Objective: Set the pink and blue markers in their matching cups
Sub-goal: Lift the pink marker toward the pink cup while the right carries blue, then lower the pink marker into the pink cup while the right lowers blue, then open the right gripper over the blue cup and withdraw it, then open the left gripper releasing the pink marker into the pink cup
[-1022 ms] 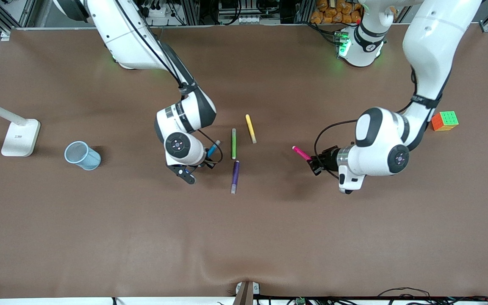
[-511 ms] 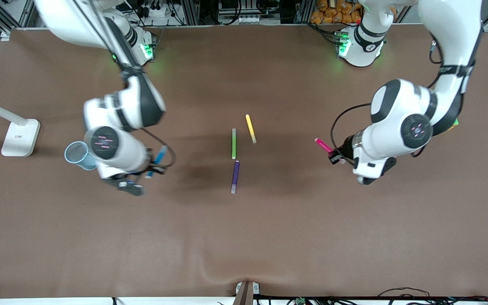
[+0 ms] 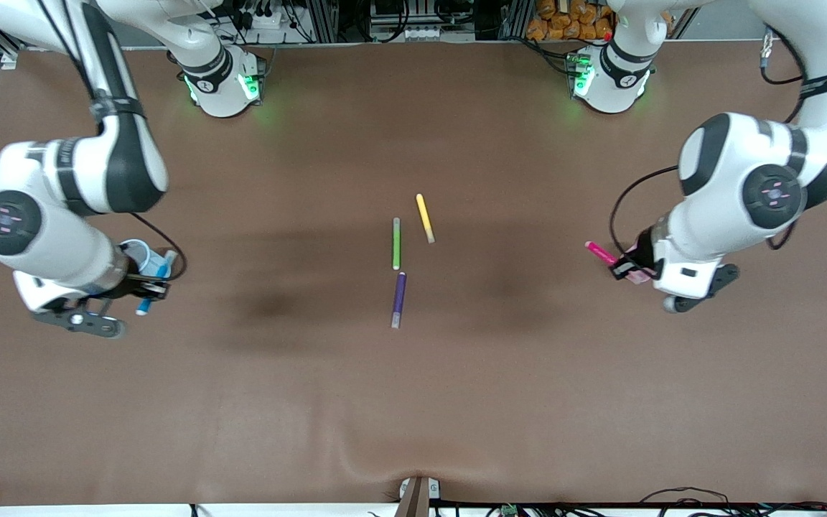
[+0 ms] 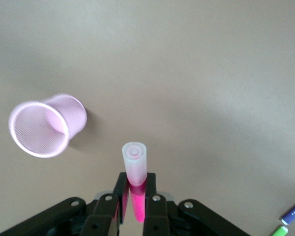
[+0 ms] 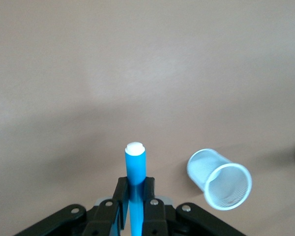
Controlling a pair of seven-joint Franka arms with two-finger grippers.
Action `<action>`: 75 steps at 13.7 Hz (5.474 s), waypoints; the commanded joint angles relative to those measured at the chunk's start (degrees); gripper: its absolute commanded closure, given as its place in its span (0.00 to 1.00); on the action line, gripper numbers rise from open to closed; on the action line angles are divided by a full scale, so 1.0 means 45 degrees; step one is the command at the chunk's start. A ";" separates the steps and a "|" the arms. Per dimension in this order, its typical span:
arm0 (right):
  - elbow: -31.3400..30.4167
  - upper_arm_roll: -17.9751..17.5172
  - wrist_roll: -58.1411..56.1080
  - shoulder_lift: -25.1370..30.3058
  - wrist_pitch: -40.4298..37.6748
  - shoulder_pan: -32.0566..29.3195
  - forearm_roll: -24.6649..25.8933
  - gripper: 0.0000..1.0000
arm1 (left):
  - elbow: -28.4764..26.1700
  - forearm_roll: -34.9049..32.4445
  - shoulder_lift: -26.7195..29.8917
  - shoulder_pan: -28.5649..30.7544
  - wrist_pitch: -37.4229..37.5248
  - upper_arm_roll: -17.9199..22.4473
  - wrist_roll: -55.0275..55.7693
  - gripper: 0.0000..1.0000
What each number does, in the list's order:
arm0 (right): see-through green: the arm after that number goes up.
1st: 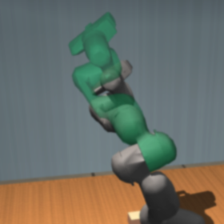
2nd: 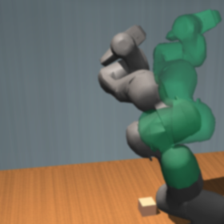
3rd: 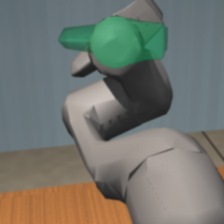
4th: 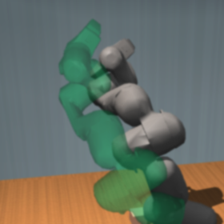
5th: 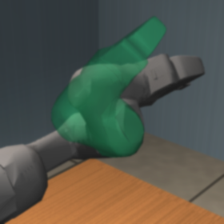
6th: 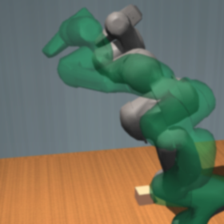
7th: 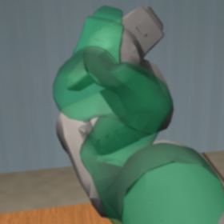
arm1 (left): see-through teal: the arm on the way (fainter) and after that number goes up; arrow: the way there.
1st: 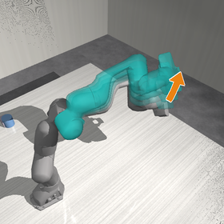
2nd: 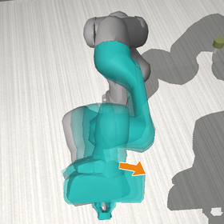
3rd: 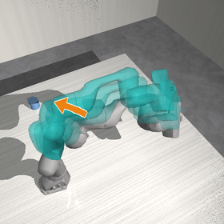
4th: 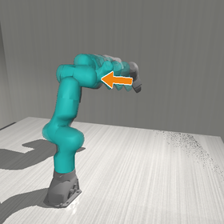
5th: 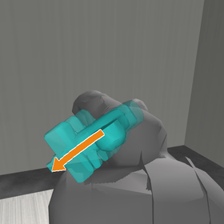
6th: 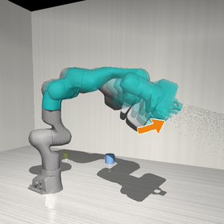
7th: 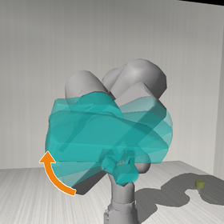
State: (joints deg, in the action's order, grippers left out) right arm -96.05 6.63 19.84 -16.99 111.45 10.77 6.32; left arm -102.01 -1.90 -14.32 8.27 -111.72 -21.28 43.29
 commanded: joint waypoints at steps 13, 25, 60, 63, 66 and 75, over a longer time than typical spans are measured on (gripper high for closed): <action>-0.8322 -0.0263 -0.4233 0.5202 0.7125 -0.3038 0.0315 1.00 | -0.1900 -0.1823 0.2028 0.2108 -0.1834 -0.0116 -0.0656 1.00; -0.9571 -0.0302 -0.5874 0.2975 1.1795 -0.4112 0.0315 1.00 | -0.5122 -0.2096 0.3610 0.2166 -0.4001 -0.0135 -0.0695 1.00; 0.0166 -0.0419 -0.5600 0.1237 -0.2029 -0.3450 -0.3669 0.00 | -0.8424 -0.3483 0.3046 0.3455 -0.9335 -0.0174 -0.0480 1.00; 0.2315 -0.0380 -0.5580 0.0809 -0.3701 -0.2959 -0.3377 0.00 | -0.8424 -0.3483 0.2870 0.3416 -0.9335 -0.0194 -0.0480 1.00; 0.4541 -0.0322 -0.5542 0.0728 -0.5519 -0.2941 -0.3319 0.00 | -0.8424 -0.3483 0.2811 0.3377 -0.9315 -0.0194 -0.0460 1.00; 0.6053 -0.0341 -0.2127 0.1992 -0.7924 -0.2061 -0.1793 0.00 | -0.7996 -0.3483 0.2029 0.3377 -0.9024 -0.0836 -0.0187 1.00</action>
State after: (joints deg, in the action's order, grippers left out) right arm -69.11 4.98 5.07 -11.23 79.89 0.84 -2.16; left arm -139.05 -16.48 -6.61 23.30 -153.94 -22.76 40.77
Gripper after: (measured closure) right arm 0.000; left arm 0.824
